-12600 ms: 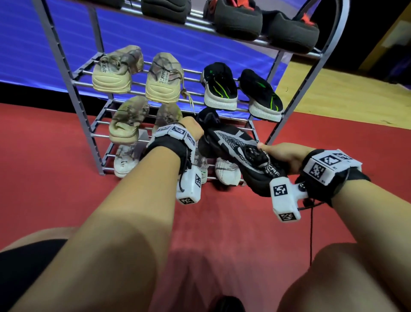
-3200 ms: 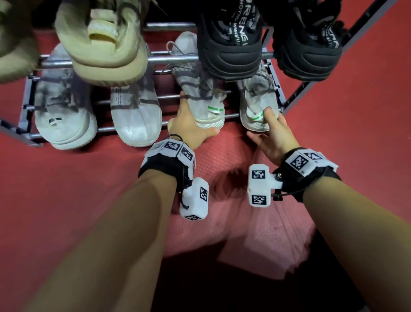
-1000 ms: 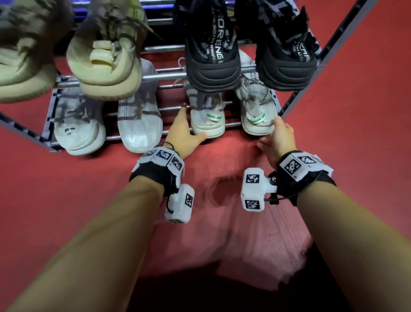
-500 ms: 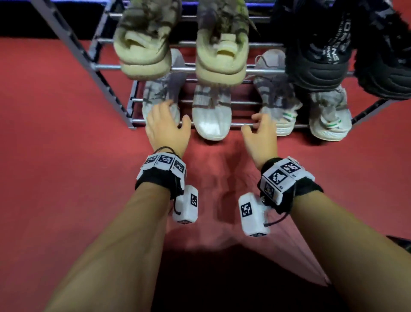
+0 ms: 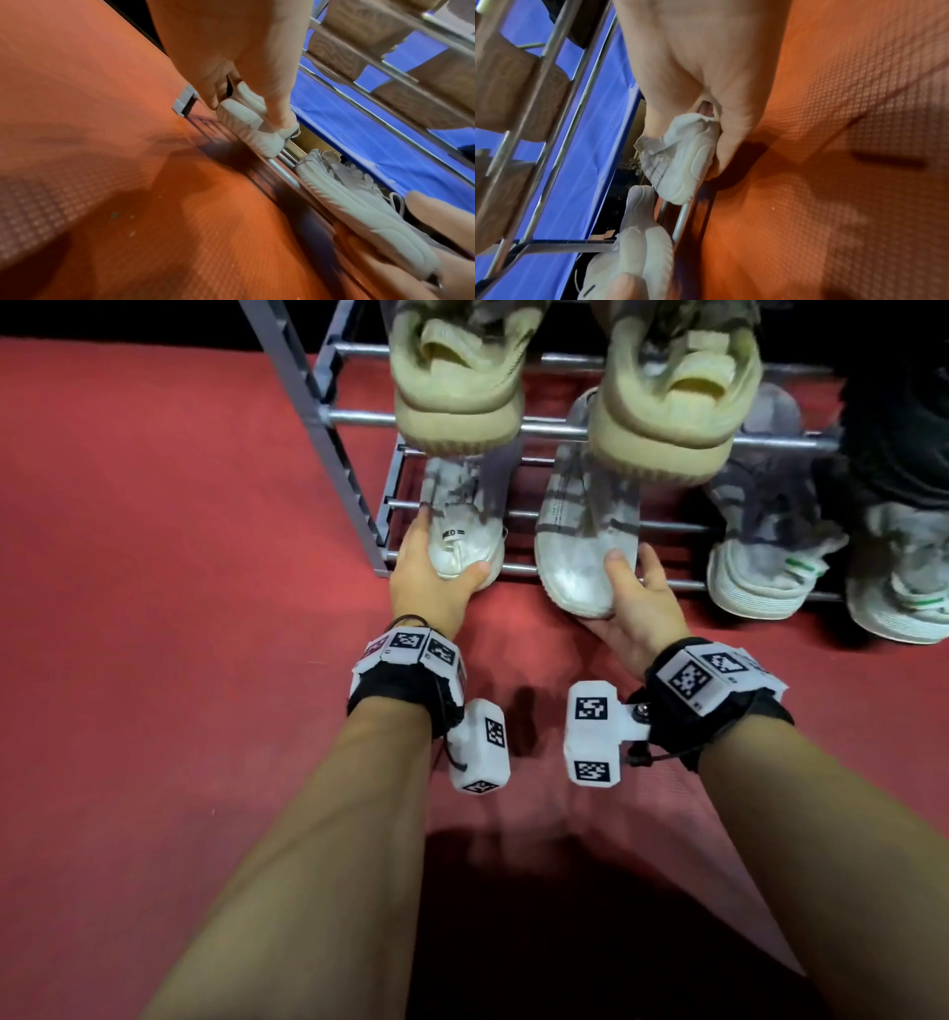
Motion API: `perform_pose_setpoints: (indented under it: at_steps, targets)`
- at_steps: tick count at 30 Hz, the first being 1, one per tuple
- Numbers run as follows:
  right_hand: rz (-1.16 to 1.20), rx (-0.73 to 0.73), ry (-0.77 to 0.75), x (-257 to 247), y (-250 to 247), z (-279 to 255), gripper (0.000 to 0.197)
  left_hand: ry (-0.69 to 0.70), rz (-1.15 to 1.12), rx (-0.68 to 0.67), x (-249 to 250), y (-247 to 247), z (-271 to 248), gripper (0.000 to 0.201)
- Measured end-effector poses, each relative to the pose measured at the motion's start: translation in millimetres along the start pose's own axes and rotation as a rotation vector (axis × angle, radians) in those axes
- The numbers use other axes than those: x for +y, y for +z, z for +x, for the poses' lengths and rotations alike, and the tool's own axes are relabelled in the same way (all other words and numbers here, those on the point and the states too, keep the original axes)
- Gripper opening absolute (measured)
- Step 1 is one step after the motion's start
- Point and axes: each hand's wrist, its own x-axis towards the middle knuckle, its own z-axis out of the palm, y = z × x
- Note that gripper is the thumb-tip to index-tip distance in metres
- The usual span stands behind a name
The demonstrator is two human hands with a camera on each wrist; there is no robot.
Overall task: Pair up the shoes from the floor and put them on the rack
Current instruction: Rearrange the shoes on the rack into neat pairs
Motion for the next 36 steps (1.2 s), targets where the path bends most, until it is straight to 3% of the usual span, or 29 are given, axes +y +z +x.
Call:
perform_pose_setpoints:
  at_steps: [8, 13, 16, 22, 29, 33, 36]
  targets:
    - [-0.023, -0.087, -0.062, -16, -14, -7, 0.045, -0.017, 0.0, -0.003, 0, 3, 0, 0.079]
    - [-0.073, -0.097, -0.113, -32, -25, -32, 0.035, 0.017, 0.19, -0.059, 8, -1, -4, 0.081]
    - [-0.177, -0.115, -0.138, -40, -43, -56, 0.032, 0.076, 0.256, -0.046, 21, -5, -19, 0.072]
    - [-0.403, -0.135, -0.215, -60, -83, -107, 0.041, 0.329, 0.222, -0.3, 56, -6, -49, 0.072]
    - [-0.804, -0.087, -0.395, -83, -85, -153, 0.044, 0.506, 0.33, -0.501, 94, -14, -87, 0.064]
    - [-1.128, -0.081, -0.583, -103, -75, -172, 0.035, 0.485, 0.292, -0.535, 102, -22, -99, 0.063]
    - [-1.412, -0.159, -0.704, -113, -67, -182, 0.034, 0.445, 0.25, -0.552, 105, -32, -104, 0.063]
